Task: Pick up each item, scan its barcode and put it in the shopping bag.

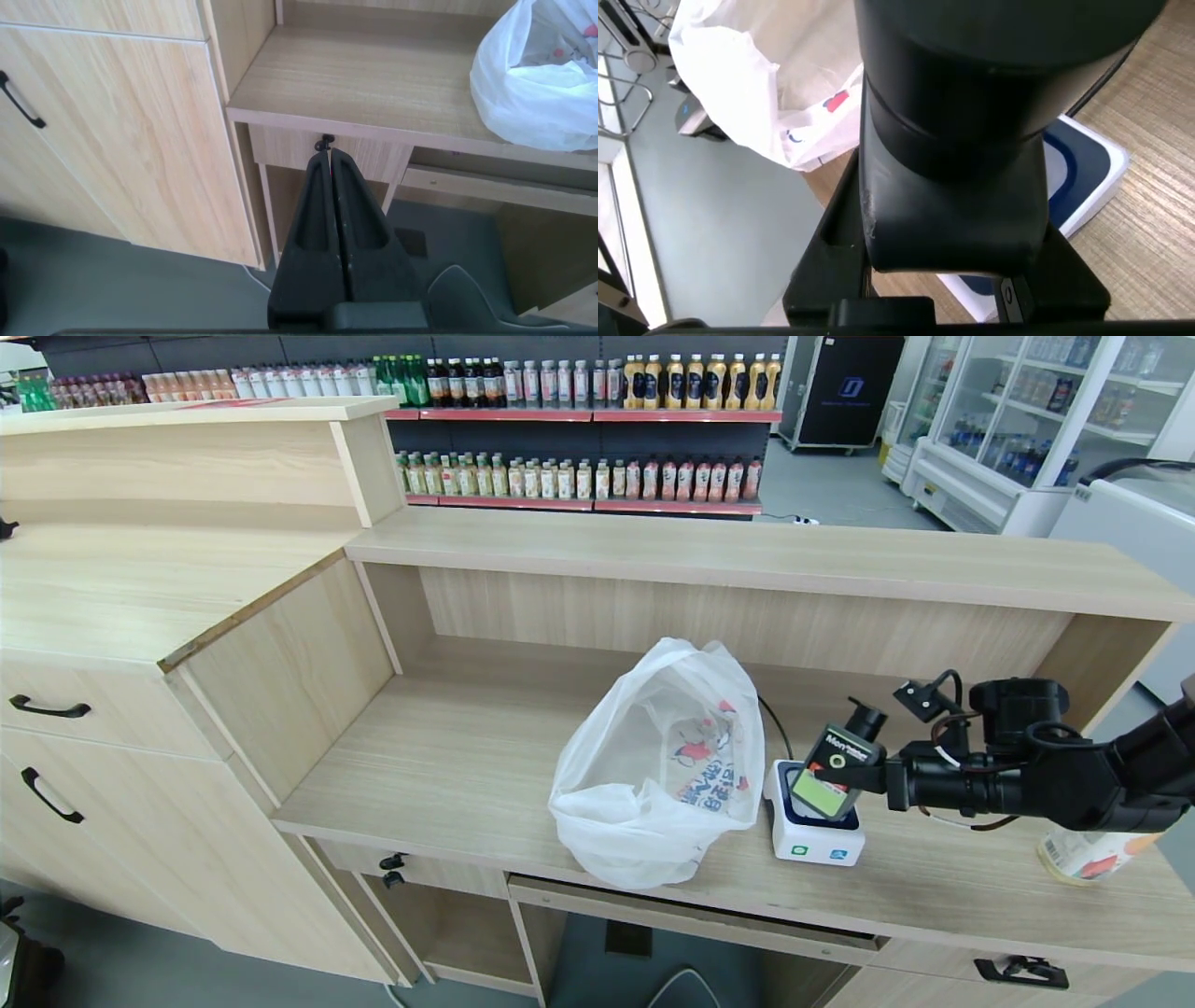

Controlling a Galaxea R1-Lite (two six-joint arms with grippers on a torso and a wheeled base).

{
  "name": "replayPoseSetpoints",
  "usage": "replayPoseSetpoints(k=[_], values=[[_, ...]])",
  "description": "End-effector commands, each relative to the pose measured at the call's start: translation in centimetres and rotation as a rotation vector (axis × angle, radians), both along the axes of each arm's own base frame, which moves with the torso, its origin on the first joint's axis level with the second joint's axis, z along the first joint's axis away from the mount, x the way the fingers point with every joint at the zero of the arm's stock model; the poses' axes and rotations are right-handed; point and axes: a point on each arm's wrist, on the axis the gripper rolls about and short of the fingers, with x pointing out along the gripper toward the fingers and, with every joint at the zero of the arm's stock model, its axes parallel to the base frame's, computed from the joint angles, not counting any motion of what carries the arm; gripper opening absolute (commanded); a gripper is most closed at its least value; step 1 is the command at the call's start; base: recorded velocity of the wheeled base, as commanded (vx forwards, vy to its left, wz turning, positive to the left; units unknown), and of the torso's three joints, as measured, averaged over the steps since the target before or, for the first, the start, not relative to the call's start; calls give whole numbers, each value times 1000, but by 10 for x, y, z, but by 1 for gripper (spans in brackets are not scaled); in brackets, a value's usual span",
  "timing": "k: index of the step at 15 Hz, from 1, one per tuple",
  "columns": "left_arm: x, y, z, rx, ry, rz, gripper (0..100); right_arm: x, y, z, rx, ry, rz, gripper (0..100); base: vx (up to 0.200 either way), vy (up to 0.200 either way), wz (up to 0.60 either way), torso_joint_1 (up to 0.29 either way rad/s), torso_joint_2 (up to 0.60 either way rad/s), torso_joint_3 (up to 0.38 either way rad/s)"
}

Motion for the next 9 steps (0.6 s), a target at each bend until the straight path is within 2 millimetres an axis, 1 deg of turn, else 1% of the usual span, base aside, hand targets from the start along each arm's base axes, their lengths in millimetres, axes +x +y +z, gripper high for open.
replayPoseSetpoints(k=[1, 3, 4, 5, 6, 7, 8, 9], values=[[0, 0, 0, 0, 0, 1, 0, 0, 0, 3, 0, -9, 0, 0, 0, 0, 0, 0, 0, 0], [0, 0, 0, 0, 0, 1, 0, 1, 0, 18, -8, -60, -6, 0, 0, 0, 0, 0, 0, 0], [0, 0, 0, 0, 0, 1, 0, -4, -3, 41, -25, -146, -22, 0, 0, 0, 0, 0, 0, 0], [0, 0, 0, 0, 0, 1, 0, -11, -8, 53, -63, -211, -50, 0, 0, 0, 0, 0, 0, 0], [0, 0, 0, 0, 0, 1, 0, -32, -24, 74, -220, -349, -162, 0, 0, 0, 0, 0, 0, 0], [0, 0, 0, 0, 0, 1, 0, -48, -42, 79, -371, -409, -257, 0, 0, 0, 0, 0, 0, 0], [0, 0, 0, 0, 0, 1, 0, -63, -60, 79, -497, -450, -311, 0, 0, 0, 0, 0, 0, 0], [0, 0, 0, 0, 0, 1, 0, -83, -85, 77, -622, -499, -355, 0, 0, 0, 0, 0, 0, 0]])
